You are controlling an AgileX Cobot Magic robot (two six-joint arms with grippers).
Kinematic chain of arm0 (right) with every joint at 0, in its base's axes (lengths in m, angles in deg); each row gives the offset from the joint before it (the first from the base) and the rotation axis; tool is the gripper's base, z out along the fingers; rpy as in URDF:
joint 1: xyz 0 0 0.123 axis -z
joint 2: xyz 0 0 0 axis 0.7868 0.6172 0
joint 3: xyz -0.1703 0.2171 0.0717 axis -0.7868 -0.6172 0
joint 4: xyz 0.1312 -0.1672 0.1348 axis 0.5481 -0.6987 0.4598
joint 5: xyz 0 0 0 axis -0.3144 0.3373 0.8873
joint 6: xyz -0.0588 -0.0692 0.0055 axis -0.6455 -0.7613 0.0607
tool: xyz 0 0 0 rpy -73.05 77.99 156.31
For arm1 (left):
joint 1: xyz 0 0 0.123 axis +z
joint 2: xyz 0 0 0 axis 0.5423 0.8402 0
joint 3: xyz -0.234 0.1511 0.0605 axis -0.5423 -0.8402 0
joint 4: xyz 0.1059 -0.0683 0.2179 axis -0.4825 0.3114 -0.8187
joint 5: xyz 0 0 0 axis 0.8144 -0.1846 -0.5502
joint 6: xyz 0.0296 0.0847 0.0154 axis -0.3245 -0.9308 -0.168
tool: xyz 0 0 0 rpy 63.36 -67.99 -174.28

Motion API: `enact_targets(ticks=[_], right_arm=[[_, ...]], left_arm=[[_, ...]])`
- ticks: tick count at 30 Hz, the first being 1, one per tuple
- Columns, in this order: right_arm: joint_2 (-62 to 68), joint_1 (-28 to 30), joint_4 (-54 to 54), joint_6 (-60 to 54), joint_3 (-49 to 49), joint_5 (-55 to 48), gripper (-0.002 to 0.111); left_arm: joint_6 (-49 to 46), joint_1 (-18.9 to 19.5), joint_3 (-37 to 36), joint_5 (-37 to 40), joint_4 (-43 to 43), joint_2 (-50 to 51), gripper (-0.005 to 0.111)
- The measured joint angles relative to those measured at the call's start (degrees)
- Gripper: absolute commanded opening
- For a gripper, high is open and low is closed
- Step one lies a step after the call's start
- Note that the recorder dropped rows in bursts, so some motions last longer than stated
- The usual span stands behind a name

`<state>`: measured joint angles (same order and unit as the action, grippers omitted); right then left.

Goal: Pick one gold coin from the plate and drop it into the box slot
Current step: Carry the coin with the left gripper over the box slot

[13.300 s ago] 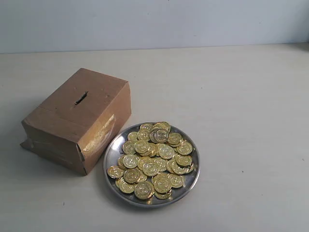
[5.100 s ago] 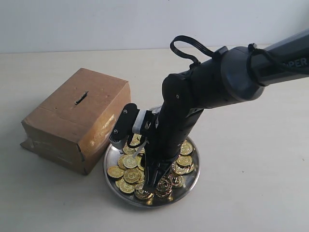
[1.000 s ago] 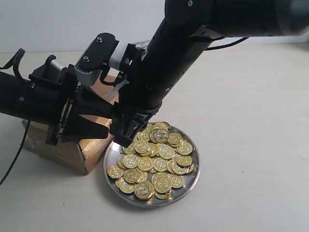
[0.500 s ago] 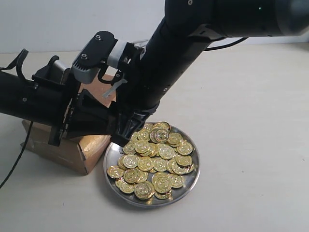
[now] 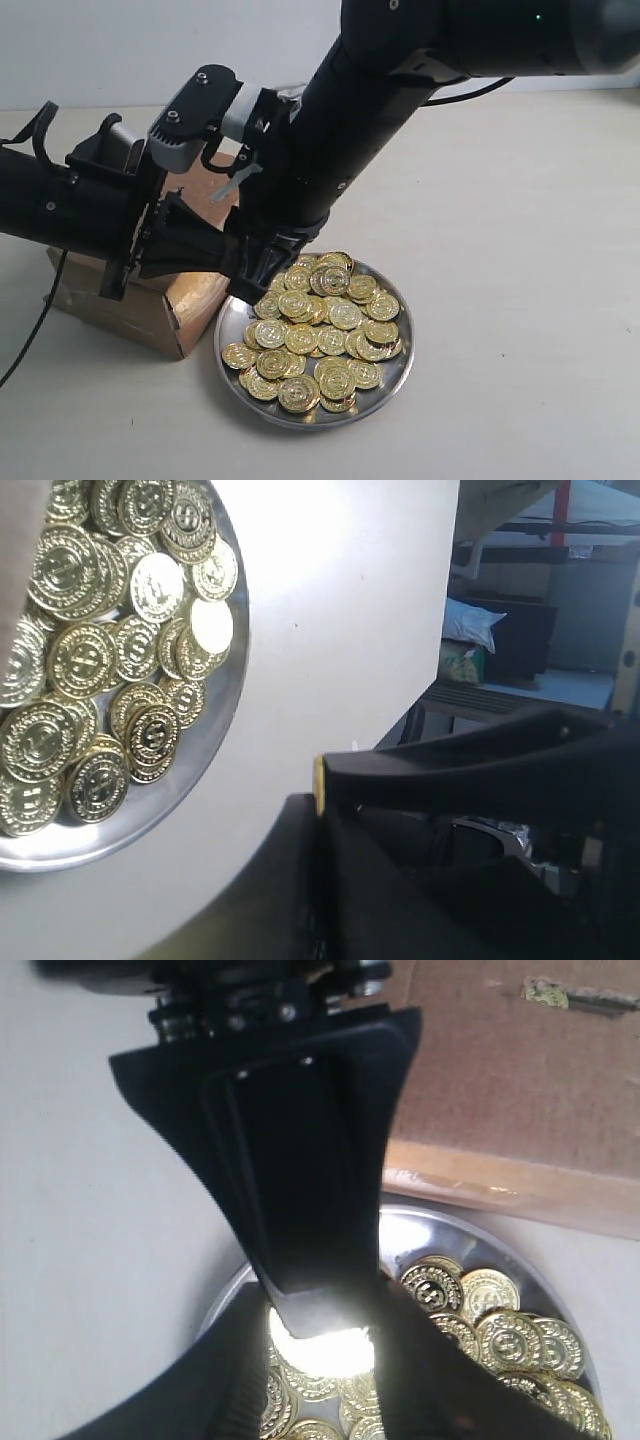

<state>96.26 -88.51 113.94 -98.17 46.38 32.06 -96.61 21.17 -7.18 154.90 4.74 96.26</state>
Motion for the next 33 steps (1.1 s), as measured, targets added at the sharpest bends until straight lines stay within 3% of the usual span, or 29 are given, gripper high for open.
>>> enact_targets(ticks=[4, 13, 19, 21, 25, 29, 33], right_arm=[[0.00, 0.00, 0.36, 0.00, 0.00, -0.90, 0.059], [-3.80, 0.00, -2.13, 1.63, 0.00, -4.85, 0.059], [-6.59, 0.00, -7.82, 7.69, 0.00, -6.94, 0.054], [-6.59, 0.00, -8.33, 9.30, 0.00, -7.14, 0.054], [-6.59, 0.00, -8.60, 13.05, 0.00, -7.61, 0.054], [-6.59, 0.00, -8.60, 13.70, 0.00, -8.43, 0.054], [-6.59, 0.00, -8.80, 13.92, 0.00, -8.43, 0.054]], left_arm=[[0.00, 0.00, 0.00, 0.40, -0.11, 0.00, 0.000], [0.00, 0.00, 0.00, 1.30, -3.11, -0.39, 0.000], [0.82, 0.00, 0.00, 0.93, -8.34, -7.25, 0.000], [1.50, 0.00, 0.39, -1.54, -12.22, -9.58, 0.000], [3.41, 0.00, 2.91, -14.96, -26.29, -15.73, 0.000], [1.24, 0.00, 3.25, -23.86, -30.75, -17.82, 0.000], [-7.50, 0.00, 3.35, -31.61, -30.87, -17.78, 0.000]])
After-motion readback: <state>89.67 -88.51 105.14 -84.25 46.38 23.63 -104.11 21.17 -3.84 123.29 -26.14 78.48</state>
